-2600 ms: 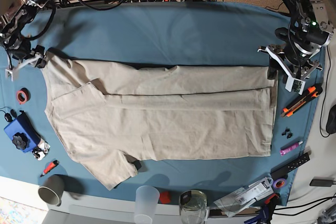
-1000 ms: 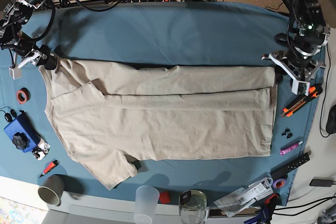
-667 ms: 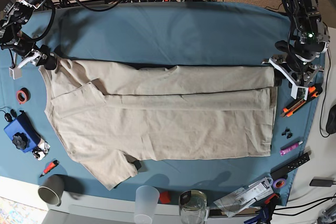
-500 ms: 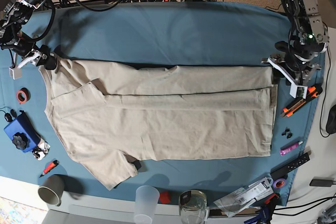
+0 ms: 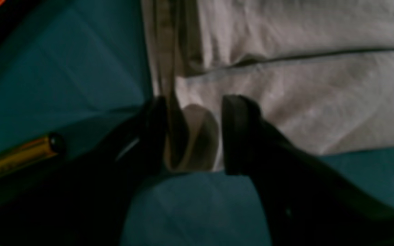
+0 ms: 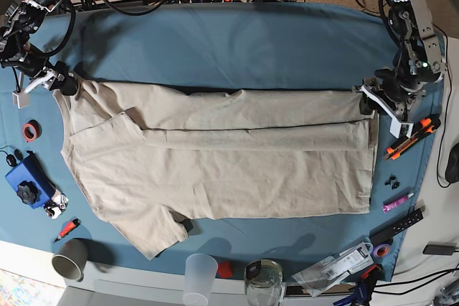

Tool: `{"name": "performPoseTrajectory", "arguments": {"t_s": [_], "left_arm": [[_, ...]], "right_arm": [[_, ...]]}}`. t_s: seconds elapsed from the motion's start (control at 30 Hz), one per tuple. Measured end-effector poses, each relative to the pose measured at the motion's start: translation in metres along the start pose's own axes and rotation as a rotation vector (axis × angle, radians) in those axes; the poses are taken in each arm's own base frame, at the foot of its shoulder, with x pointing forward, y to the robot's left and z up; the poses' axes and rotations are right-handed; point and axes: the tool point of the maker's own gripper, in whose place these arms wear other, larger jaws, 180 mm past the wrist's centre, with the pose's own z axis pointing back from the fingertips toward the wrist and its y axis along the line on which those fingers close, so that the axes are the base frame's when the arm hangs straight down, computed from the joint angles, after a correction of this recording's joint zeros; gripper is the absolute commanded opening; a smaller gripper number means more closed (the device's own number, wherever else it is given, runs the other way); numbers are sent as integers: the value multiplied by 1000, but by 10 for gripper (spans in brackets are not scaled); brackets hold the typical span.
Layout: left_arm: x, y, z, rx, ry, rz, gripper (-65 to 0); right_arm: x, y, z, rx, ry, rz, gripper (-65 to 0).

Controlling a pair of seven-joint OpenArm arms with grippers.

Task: Fold the T-shirt properly
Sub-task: 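Drag the shirt toward the robot with both grippers holding the fold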

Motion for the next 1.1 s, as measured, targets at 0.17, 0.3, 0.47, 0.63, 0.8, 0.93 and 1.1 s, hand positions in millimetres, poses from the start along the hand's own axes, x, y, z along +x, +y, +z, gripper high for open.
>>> {"name": "performPoseTrajectory", "arguments": {"t_s": [0.17,0.3,0.47,0.63,0.8,0.93,1.1], "left_arm": [[0,1,-2,1,2,5,-472],[1,1,-2,-1,0,6,-615],[3,-8,-2,-49,-10,-25,-650],[8,-7,-3,-40,10,-9,-650],[15,-7,0,-23,23,-1,-650],[12,-8,3,-22,49,-12,-650],[2,-8,10,-5,71,-3,-650]], "right_arm": [[0,0,0,0,-1,0,-387],[0,0,0,0,-2,0,-389],[-2,-1,0,-2,8,-5,-579],[-2,-3,2,-11,20,4,-650],[3,-14,14,-52,48,30,-650],[16,-13,24,-35,17,43,-650],[20,-16,28,-46,21,52,-650]]}}
